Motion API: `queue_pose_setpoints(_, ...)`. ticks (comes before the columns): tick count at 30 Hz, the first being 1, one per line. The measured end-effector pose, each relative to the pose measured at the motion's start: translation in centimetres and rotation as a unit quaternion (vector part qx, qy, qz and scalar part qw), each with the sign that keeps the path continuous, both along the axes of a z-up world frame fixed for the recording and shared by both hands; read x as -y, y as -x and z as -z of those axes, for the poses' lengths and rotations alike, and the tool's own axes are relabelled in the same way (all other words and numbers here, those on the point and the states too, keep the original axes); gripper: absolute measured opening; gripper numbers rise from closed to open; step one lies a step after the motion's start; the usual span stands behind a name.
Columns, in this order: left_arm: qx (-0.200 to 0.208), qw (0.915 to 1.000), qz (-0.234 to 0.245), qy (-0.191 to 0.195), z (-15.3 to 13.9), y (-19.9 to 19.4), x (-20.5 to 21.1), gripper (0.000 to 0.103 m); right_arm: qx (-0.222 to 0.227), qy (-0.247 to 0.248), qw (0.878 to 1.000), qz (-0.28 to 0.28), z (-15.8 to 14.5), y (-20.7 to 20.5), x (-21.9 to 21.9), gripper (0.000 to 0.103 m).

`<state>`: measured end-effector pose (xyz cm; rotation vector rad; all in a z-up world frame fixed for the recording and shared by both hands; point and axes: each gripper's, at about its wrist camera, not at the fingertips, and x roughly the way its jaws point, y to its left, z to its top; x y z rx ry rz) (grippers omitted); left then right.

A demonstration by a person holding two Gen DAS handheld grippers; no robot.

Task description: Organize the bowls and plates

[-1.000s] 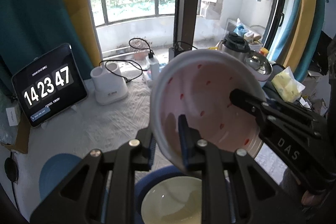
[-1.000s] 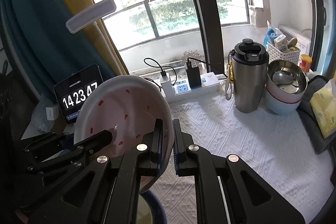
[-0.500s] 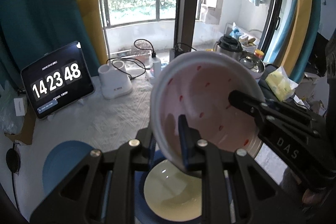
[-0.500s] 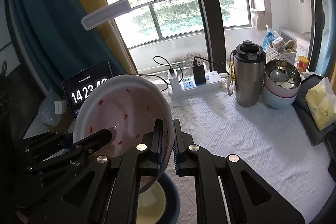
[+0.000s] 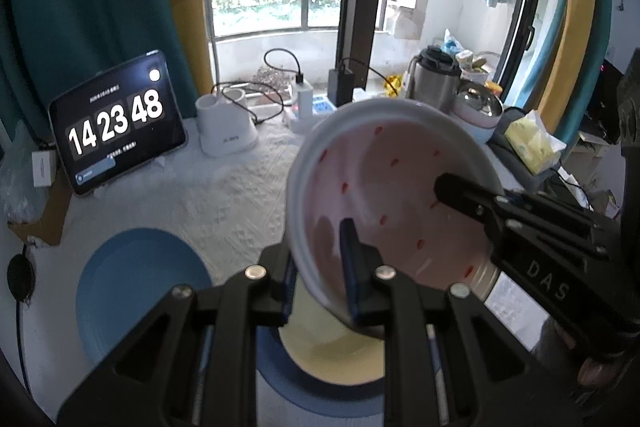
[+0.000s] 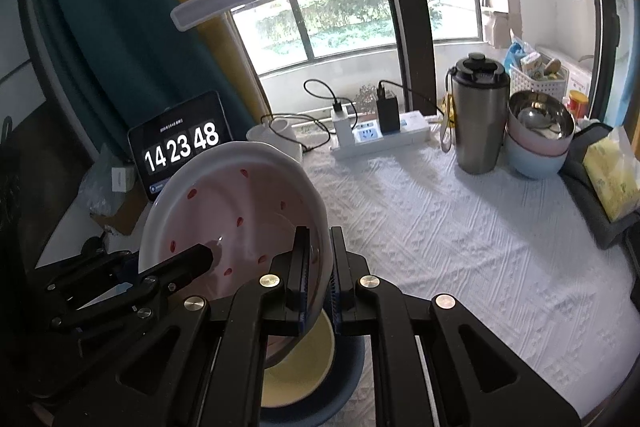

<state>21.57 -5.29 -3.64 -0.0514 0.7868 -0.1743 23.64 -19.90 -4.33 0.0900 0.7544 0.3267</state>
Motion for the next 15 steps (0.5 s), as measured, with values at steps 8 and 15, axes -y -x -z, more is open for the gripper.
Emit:
queue_pose_setpoints(8, -0.009, 0.9999, -0.007, -0.001, 1.7, 1.3, -0.5, 0.020, -0.020, 0.001, 1.000, -0.006, 1.7, 1.2, -0.5, 0.010)
queue_pose_setpoints(15, -0.008, 0.9999, -0.013, -0.005, 2.7, 2.5, -0.8, 0.020, -0.031, 0.006, 0.999, -0.010, 2.9, 2.2, -1.0, 0.011)
